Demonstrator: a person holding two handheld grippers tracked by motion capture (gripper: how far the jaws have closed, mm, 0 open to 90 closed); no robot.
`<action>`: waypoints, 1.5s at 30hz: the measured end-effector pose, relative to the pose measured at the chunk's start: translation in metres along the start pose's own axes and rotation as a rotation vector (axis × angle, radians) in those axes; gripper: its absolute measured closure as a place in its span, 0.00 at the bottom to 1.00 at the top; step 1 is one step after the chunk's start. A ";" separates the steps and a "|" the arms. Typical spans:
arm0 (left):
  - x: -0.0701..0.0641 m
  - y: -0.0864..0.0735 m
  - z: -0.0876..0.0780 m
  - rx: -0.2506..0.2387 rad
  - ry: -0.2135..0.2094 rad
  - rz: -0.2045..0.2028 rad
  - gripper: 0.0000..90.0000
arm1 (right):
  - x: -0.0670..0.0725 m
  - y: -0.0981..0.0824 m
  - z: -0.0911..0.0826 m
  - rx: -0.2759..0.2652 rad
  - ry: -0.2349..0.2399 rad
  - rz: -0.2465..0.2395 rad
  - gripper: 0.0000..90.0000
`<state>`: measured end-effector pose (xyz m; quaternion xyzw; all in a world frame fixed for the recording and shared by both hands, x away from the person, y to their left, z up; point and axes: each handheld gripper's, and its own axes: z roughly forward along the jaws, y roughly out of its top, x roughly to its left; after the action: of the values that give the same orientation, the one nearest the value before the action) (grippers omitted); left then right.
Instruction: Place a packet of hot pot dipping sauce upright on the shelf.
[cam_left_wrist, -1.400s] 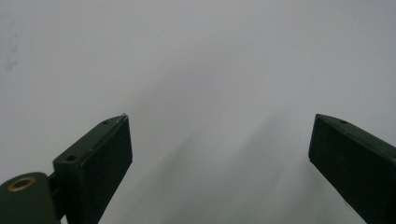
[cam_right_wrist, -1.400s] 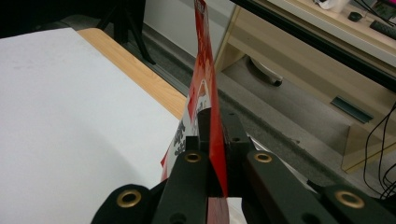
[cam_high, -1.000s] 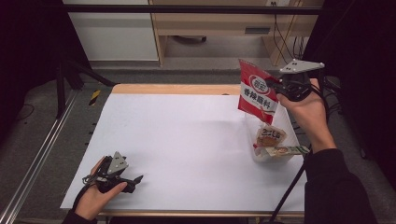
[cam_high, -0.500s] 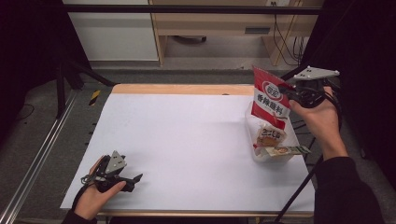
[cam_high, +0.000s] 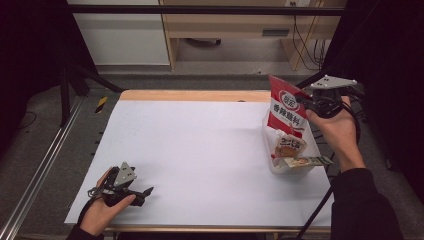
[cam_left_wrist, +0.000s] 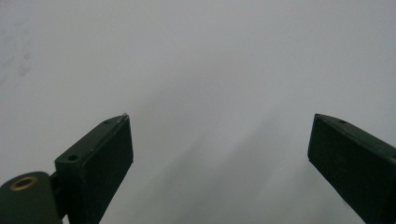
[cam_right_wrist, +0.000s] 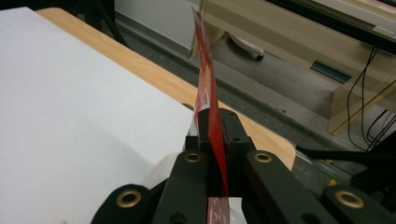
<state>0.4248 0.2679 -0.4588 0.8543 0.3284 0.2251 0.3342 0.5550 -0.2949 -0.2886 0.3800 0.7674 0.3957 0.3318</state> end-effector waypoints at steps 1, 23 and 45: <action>0.000 0.000 0.000 0.001 -0.001 0.000 0.07 | 0.000 -0.001 0.002 -0.004 0.003 0.007 1.00; -0.001 0.000 0.001 0.010 -0.006 0.003 0.07 | -0.001 -0.036 0.017 -0.030 0.023 0.091 1.00; -0.002 0.000 0.001 0.011 -0.017 0.015 0.07 | -0.004 -0.054 0.001 0.079 -0.020 0.089 0.99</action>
<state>0.4240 0.2654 -0.4597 0.8605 0.3205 0.2184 0.3304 0.5399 -0.3195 -0.3346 0.4303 0.7616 0.3755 0.3063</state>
